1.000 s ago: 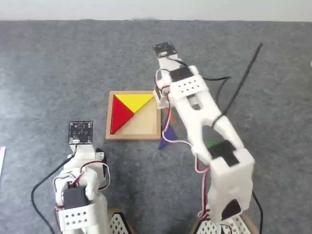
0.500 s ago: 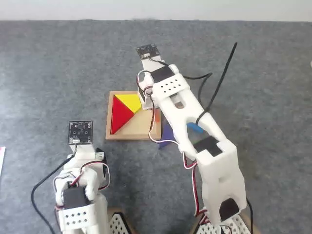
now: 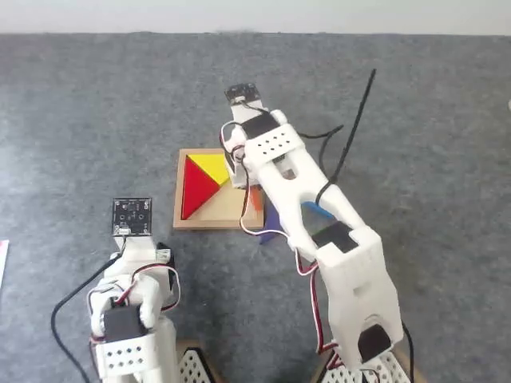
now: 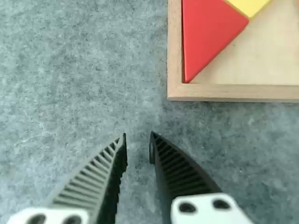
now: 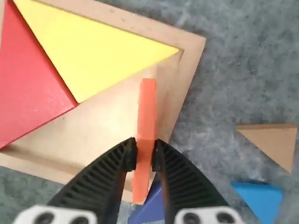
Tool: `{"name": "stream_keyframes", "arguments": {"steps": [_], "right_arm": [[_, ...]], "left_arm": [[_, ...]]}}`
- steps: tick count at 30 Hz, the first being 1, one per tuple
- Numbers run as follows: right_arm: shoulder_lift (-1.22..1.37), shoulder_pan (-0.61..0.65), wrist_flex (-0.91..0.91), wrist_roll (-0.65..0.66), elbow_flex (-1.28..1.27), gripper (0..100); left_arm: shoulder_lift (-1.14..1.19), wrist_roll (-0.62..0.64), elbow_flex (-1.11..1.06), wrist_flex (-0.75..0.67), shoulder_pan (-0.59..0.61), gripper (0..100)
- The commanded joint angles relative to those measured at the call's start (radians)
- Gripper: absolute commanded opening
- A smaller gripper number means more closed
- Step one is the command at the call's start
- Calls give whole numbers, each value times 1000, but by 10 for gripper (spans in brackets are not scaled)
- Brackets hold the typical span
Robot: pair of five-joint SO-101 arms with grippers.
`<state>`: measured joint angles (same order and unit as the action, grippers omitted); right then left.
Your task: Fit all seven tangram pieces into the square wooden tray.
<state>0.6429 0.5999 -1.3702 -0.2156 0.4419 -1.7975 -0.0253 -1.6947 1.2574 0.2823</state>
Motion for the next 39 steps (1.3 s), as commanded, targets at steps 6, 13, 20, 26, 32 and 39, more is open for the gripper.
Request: {"name": "stream_keyframes", "arguments": {"steps": [6,13,20,26,32,39], "right_arm": [[7,65,-22,-11,141,70],[10,93,-36,-5,163,118],[8,110,-65,-5,163,180],[8,150,-87,-5,161,50],[7,243,-107,81,161,31],[73,246,-19,84,163,33]], "left_arm": [[-20,0,12,5,-5,80],[-20,0,12,5,-5,80],[-20,0,12,5,-5,80],[-20,0,12,5,-5,80],[-20,0,12,5,-5,80],[-20,0,12,5,-5,80]]}}
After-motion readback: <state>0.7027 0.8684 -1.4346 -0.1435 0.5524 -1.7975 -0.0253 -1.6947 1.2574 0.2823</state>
